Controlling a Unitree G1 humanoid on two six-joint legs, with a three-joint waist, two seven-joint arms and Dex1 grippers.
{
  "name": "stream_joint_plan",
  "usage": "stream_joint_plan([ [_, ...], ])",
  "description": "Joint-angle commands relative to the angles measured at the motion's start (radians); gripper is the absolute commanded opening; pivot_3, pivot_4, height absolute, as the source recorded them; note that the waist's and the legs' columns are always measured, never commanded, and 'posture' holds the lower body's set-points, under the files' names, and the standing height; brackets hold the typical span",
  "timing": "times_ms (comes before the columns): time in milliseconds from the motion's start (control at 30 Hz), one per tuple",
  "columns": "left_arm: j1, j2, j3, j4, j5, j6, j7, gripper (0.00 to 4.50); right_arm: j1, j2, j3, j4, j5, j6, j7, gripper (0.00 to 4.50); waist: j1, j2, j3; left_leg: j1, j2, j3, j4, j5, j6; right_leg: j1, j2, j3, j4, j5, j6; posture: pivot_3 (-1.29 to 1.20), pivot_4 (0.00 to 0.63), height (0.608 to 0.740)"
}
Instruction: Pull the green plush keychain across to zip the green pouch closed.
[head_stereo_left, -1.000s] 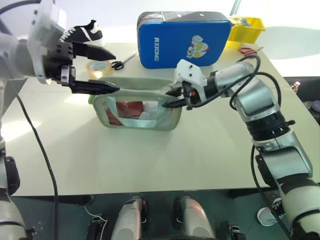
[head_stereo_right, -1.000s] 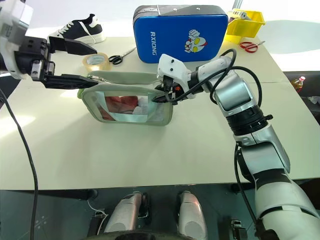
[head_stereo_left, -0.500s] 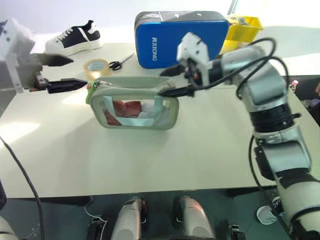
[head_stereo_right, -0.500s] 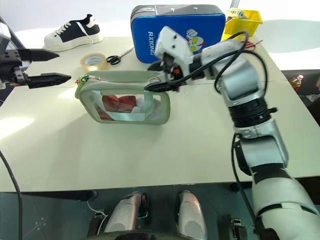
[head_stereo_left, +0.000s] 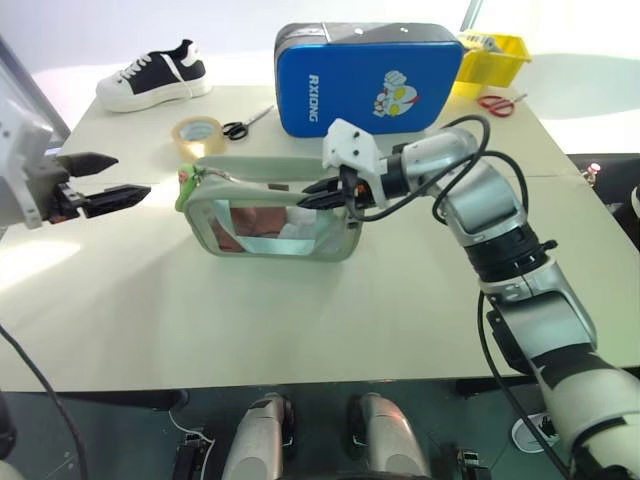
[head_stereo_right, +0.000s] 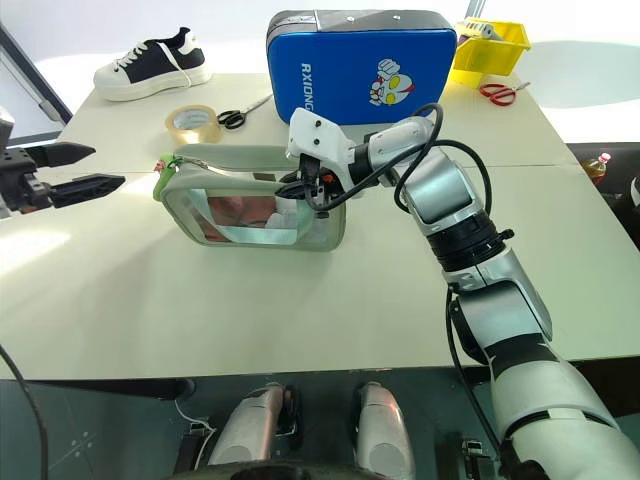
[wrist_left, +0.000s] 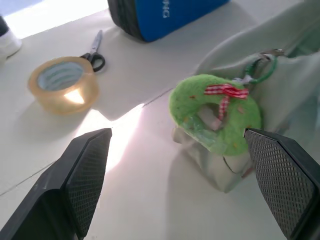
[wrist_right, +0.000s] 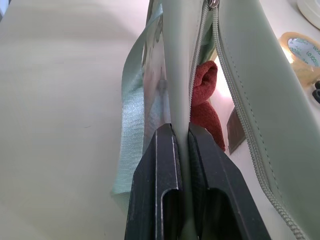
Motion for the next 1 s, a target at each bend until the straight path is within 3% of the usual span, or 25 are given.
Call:
stream_joint_plan([
  [33, -0.042, -0.045, 0.016, 0.038, 0.009, -0.017, 0.083, 4.5, -0.008, 0.001, -0.012, -0.028, 0.001, -0.003, 0.0, 0.05, -0.001, 0.0, 0.0, 0.0, 0.0, 0.0, 0.0, 0.0, -0.001, 0.0, 0.0, 0.0, 0.0, 0.0, 0.0, 0.0, 0.15, 0.74],
  [267, -0.096, -0.18, -0.04, 0.102, 0.014, -0.039, 0.11, 4.5, 0.0, -0.002, -0.006, -0.056, -0.003, 0.013, -0.002, 0.05, 0.0, 0.0, 0.0, 0.0, 0.0, 0.0, 0.0, 0.002, -0.002, 0.0, 0.0, 0.0, 0.0, 0.0, 0.0, 0.0, 0.15, 0.74],
  [600, -0.103, -0.206, -0.106, 0.079, 0.024, -0.035, 0.057, 4.5, -0.005, 0.003, -0.007, -0.065, -0.005, 0.032, -0.016, 0.05, -0.001, -0.001, 0.0, 0.0, 0.0, 0.0, 0.0, 0.0, 0.0, 0.0, -0.001, 0.0, 0.0, 0.0, 0.0, 0.0, 0.15, 0.74],
  [700, -0.134, -0.235, -0.094, 0.1, 0.018, -0.049, 0.082, 3.64, -0.008, 0.005, -0.006, -0.061, -0.006, 0.032, -0.018, 0.0, 0.0, -0.001, 0.0, 0.0, 0.0, 0.0, 0.0, -0.001, 0.001, 0.0, -0.001, 0.0, 0.0, 0.0, 0.0, 0.0, 0.15, 0.74],
  [933, -0.179, -0.21, -0.074, 0.131, 0.025, -0.057, 0.079, 0.06, -0.011, 0.006, -0.005, -0.046, -0.015, 0.03, -0.031, 0.0, -0.003, -0.001, 0.0, 0.0, 0.0, 0.0, 0.0, 0.0, 0.0, 0.0, -0.001, 0.0, 0.0, 0.0, 0.0, 0.0, 0.15, 0.74],
  [1000, -0.201, -0.187, -0.071, 0.154, 0.037, -0.077, 0.077, 0.06, -0.011, 0.006, -0.006, -0.047, -0.017, 0.032, -0.035, 0.0, -0.002, -0.001, 0.0, 0.0, 0.0, 0.0, 0.0, 0.0, 0.001, 0.0, -0.001, -0.001, 0.0, 0.0, 0.0, 0.0, 0.15, 0.74],
])
